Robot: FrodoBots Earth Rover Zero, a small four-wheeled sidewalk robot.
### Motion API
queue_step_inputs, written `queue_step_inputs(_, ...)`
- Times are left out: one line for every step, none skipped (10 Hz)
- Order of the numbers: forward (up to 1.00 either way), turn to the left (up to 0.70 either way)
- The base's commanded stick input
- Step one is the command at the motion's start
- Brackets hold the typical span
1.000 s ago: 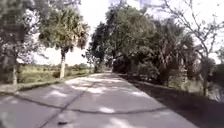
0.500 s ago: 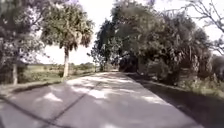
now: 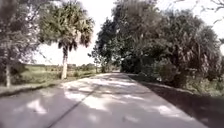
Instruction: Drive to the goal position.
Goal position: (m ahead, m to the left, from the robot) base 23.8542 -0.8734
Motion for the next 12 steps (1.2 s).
queue_step_inputs(0.98, 0.0)
queue_step_inputs(0.98, 0.0)
queue_step_inputs(0.98, 0.0)
queue_step_inputs(0.98, 0.0)
queue_step_inputs(0.98, 0.0)
queue_step_inputs(0.98, 0.0)
queue_step_inputs(0.98, 0.0)
queue_step_inputs(0.98, 0.0)
queue_step_inputs(0.97, 0.0)
queue_step_inputs(0.97, 0.0)
queue_step_inputs(0.97, 0.0)
queue_step_inputs(0.98, 0.0)
